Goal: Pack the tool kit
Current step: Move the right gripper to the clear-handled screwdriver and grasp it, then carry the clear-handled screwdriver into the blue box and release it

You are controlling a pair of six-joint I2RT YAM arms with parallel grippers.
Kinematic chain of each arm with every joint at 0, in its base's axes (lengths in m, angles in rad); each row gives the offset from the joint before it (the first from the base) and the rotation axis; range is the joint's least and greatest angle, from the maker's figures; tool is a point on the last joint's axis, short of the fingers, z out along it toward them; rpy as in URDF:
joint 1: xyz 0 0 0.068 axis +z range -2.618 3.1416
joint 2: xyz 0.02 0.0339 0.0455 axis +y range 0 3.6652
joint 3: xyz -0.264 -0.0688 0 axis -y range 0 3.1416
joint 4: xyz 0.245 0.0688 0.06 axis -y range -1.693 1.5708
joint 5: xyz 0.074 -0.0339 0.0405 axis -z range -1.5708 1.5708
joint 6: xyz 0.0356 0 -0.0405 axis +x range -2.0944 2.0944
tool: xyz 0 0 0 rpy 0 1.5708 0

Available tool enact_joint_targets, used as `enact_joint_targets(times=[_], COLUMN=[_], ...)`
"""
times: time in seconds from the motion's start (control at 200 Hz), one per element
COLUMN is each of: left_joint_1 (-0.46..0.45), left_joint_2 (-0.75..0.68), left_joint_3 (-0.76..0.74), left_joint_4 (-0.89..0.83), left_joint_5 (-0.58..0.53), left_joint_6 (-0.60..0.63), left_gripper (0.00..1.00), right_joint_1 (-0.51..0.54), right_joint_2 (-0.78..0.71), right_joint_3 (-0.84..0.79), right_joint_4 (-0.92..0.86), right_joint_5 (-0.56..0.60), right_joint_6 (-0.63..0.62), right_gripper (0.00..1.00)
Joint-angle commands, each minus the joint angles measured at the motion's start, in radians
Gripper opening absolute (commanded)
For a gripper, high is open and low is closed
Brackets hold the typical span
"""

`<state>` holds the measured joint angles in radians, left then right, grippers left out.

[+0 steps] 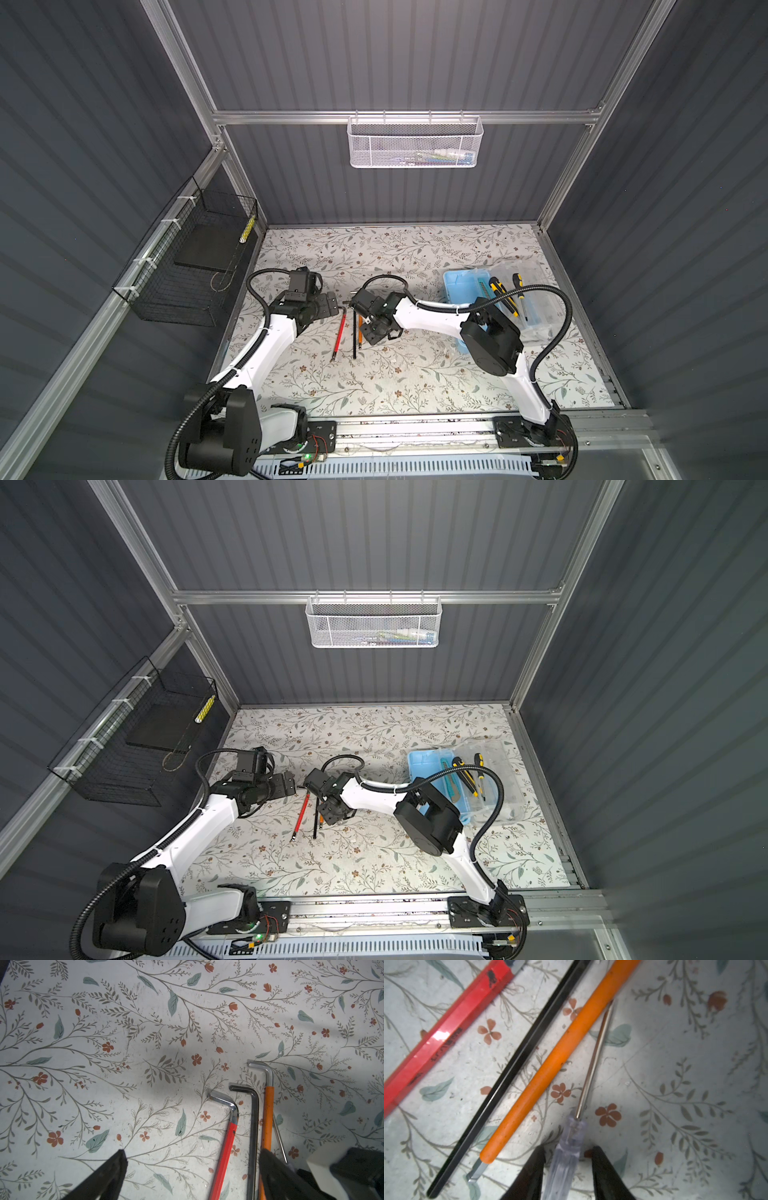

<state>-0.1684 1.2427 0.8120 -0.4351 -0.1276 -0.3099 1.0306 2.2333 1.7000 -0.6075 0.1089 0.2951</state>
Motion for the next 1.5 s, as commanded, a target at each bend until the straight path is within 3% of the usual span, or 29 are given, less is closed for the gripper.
enact_joint_targets(times=[0.0, 0.28, 0.621, 0.776, 0.901, 1.086, 1.246, 1.496], left_joint_1=[0.006, 0.006, 0.006, 0.005, 0.004, 0.004, 0.004, 0.004], left_joint_2=[-0.022, -0.019, -0.026, -0.002, 0.016, 0.02, 0.031, 0.073], left_joint_3=[-0.001, 0.001, 0.012, 0.032, 0.037, 0.027, 0.03, 0.085], left_joint_4=[-0.031, -0.037, -0.021, -0.004, 0.0, 0.013, 0.01, -0.024], left_joint_5=[0.006, 0.007, 0.024, 0.103, 0.119, 0.135, 0.139, 0.157], left_joint_6=[-0.009, -0.005, -0.004, 0.026, 0.026, 0.019, 0.014, 0.043], left_gripper=[0.99, 1.0, 1.0, 0.99, 0.99, 0.99, 0.99, 0.99], right_joint_1=[-0.004, -0.024, -0.136, -0.278, -0.401, -0.632, -0.809, -0.976], right_joint_2=[-0.013, -0.051, -0.314, -0.543, -0.715, -0.894, -0.978, -0.979], right_joint_3=[-0.033, -0.072, -0.273, -0.386, -0.416, -0.5, -0.583, -0.644], right_joint_4=[-0.046, -0.042, 0.028, -0.03, -0.129, -0.193, -0.166, -0.136], right_joint_5=[0.047, 0.063, 0.051, 0.079, 0.205, 0.285, 0.267, 0.286], right_joint_6=[0.027, 0.076, 0.121, 0.085, 0.012, -0.118, -0.173, -0.234], right_gripper=[0.34, 0.14, 0.07, 0.04, 0.04, 0.04, 0.04, 0.03])
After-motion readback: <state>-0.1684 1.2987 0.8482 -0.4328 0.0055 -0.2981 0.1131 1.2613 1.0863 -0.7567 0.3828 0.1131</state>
